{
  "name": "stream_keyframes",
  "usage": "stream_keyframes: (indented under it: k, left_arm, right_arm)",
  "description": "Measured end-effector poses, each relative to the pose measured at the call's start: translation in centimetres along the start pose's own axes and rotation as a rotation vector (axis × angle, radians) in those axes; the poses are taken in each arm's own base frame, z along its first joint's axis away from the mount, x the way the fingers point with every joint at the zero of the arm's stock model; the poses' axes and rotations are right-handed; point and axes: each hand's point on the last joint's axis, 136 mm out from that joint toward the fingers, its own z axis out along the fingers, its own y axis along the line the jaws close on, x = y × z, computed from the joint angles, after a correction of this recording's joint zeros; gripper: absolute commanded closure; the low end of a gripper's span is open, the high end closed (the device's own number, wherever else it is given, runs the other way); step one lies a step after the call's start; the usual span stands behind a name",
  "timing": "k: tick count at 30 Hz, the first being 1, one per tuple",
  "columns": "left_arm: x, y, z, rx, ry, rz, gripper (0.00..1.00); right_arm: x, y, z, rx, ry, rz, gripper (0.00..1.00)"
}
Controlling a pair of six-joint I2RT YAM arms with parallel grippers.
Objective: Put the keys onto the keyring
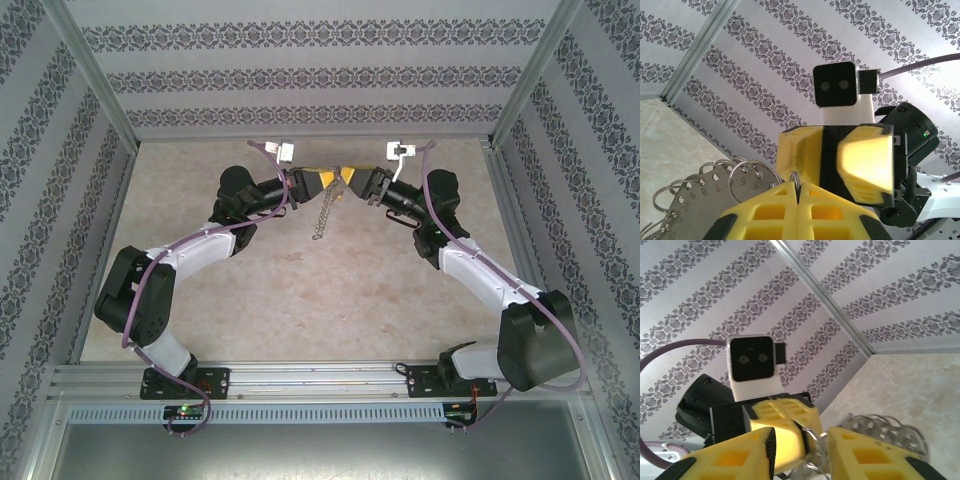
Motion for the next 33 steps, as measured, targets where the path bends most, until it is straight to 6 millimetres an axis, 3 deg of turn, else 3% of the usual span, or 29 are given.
stream_keyframes:
  k: [18,27,33]
  left_arm:
    - [0.1,0.1,0.0,-0.001,0.000,-0.002,1.00]
    - [0.0,0.0,0.0,0.003,-0.003,0.003,1.00]
    - [-0.1,0.0,0.0,0.003,-0.004,0.005,1.00]
  right_arm:
    - [0.0,-0.2,0.4,-0.002,-0.001,-0.001,0.66]
    - [0.6,-1.4,0.8,0.012,0.011,0.017,0.66]
    - [0.7,-1.5,0.9,0.012,0.015,0.020,0.71]
